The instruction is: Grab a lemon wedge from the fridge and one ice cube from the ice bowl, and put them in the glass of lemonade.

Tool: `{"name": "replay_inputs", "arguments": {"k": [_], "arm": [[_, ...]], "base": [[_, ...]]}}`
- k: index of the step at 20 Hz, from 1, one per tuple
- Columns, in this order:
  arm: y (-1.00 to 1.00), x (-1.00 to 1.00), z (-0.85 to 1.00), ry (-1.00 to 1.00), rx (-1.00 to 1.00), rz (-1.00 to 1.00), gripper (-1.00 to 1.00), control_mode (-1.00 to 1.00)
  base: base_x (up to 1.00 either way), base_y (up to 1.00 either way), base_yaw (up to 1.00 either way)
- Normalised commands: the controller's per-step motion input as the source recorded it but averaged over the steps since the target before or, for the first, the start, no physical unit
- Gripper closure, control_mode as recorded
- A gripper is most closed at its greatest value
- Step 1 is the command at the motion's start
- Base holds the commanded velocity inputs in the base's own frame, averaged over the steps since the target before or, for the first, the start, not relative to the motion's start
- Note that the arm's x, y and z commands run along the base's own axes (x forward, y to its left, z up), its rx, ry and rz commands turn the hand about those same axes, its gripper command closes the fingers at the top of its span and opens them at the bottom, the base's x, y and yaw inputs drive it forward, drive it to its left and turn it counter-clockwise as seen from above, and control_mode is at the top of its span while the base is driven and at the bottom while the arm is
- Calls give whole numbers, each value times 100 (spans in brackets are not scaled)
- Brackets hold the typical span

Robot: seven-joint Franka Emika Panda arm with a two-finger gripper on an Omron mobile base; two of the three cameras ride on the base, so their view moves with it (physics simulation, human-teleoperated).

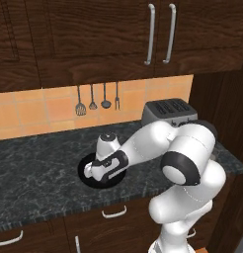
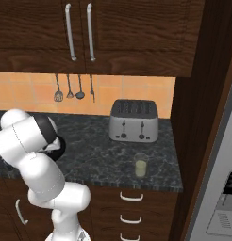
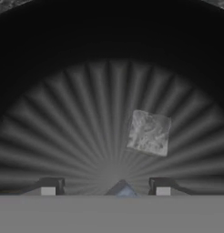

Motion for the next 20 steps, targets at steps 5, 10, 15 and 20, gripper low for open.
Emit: {"name": "replay_inputs", "arguments": {"k": [5,10,15,20], "arm": [[0,-12,-9,0,0,-2,100,-100],[0,-5,-2,0,0,-1,100,-100],[0,-6,7,-2,0,0,100,-100],[-5,-17,54,-3,0,0,100,-100]], "base": [[0,0,0],[0,0,0],[0,0,0],[0,0,0]]}}
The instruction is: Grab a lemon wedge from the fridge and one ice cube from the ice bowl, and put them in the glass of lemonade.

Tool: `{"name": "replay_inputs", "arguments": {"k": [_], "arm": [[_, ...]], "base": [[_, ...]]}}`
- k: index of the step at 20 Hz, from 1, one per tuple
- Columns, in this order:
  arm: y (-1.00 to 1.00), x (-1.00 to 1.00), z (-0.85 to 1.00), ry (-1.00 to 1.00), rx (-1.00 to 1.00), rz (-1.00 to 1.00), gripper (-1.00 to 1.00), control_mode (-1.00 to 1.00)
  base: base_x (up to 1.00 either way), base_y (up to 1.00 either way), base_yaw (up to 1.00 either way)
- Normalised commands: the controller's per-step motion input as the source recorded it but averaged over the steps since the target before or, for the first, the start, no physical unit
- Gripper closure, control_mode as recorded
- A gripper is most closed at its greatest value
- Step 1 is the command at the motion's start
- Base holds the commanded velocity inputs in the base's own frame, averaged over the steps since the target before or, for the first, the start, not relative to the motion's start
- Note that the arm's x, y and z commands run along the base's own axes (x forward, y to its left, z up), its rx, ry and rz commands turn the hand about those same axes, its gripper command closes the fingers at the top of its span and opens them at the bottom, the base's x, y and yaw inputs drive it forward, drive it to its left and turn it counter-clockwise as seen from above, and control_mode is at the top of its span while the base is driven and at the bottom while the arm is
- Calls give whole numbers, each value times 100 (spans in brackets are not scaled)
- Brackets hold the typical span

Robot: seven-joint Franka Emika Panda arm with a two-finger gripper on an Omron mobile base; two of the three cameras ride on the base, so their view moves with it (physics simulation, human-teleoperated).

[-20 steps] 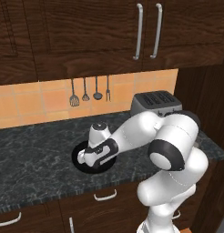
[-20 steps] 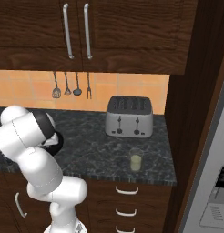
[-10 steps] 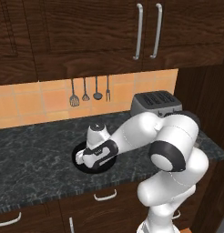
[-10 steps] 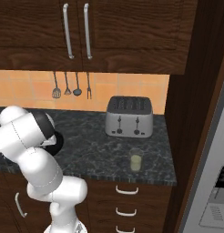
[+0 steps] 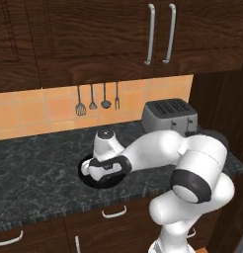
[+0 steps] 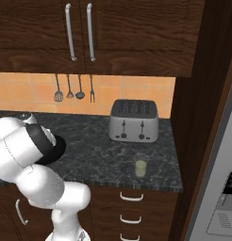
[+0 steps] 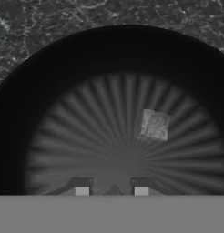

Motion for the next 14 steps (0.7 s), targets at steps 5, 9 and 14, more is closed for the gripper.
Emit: {"name": "replay_inputs", "arguments": {"k": [5,9,14], "arm": [[-32,-19,71,0,0,0,100,-100],[-57,-24,71,0,0,0,100,-100],[-77,-31,60,-1,0,0,100,-100]], "base": [[0,0,0],[0,0,0],[0,0,0]]}}
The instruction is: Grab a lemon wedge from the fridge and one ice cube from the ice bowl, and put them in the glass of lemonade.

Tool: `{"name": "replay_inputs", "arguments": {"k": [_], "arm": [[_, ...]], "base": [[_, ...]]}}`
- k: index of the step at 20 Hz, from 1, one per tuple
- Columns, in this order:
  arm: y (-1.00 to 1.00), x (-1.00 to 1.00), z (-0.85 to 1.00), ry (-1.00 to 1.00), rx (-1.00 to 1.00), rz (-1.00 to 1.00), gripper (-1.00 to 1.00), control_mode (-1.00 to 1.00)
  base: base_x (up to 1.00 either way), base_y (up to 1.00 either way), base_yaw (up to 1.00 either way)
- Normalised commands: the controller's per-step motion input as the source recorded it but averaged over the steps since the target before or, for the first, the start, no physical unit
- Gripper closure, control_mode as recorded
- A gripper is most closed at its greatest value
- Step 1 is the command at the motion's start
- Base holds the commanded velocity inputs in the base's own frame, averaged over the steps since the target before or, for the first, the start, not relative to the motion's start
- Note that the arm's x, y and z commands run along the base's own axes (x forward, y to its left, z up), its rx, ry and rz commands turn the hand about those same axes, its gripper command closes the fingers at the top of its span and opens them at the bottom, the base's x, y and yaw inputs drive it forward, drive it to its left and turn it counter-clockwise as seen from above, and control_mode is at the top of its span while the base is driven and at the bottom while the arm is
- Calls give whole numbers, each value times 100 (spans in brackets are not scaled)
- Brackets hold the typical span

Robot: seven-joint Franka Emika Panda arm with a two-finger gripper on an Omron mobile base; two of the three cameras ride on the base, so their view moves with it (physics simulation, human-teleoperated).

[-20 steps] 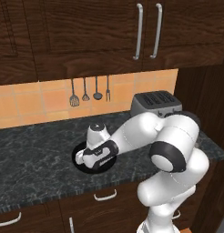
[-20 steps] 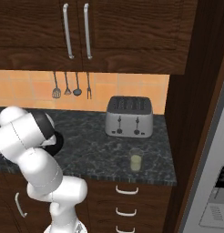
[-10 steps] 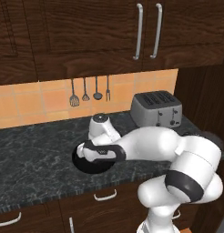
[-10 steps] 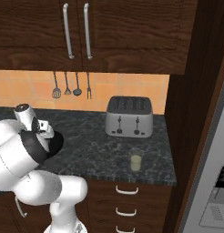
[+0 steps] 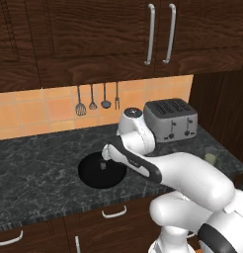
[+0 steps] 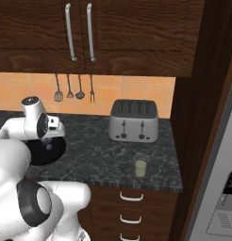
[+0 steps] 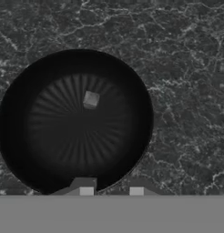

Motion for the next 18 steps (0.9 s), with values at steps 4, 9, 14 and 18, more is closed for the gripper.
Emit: {"name": "replay_inputs", "arguments": {"k": [4,9,14,18], "arm": [[-96,-31,40,-1,0,-4,100,-100],[-100,-28,26,0,0,-11,100,-100],[-100,-25,25,0,0,-16,100,-100],[-100,-13,25,0,0,-18,100,-100]], "base": [[0,0,0],[0,0,0],[0,0,0],[0,0,0]]}}
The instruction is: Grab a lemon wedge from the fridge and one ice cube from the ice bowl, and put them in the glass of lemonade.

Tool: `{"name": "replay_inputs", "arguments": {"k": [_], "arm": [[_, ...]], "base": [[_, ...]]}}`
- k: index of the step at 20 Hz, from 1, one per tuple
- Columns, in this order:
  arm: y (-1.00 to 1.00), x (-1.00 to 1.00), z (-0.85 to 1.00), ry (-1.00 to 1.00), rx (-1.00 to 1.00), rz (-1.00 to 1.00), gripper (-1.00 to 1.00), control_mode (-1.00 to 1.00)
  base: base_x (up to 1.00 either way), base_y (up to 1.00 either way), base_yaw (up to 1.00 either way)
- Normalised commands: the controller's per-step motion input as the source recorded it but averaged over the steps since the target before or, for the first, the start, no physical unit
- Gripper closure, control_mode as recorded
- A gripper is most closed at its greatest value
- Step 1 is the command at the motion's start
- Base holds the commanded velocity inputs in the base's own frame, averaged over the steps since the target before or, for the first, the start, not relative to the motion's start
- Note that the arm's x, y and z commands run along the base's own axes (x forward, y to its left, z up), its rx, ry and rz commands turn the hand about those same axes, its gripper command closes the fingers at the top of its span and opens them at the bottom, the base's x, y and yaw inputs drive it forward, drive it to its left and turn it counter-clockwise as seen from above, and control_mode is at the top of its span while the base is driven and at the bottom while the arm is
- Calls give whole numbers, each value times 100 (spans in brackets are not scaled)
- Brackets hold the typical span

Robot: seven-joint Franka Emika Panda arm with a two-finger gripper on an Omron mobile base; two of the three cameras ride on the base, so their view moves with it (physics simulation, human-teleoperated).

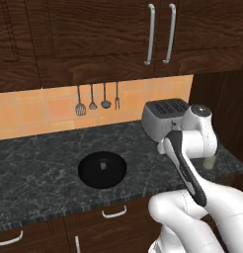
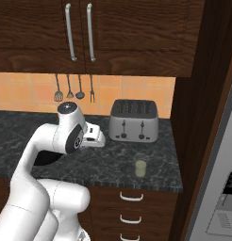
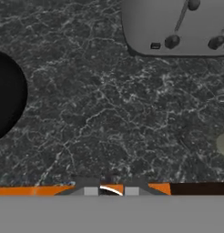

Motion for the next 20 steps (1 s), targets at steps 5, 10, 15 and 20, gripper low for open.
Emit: {"name": "replay_inputs", "arguments": {"k": [5,10,15,20], "arm": [[-100,0,27,0,0,-17,100,-100],[-100,0,23,0,0,-15,100,-100],[-94,0,2,0,0,-12,100,-100],[-56,27,-4,0,0,-5,100,-100]], "base": [[0,0,0],[0,0,0],[0,0,0],[0,0,0]]}}
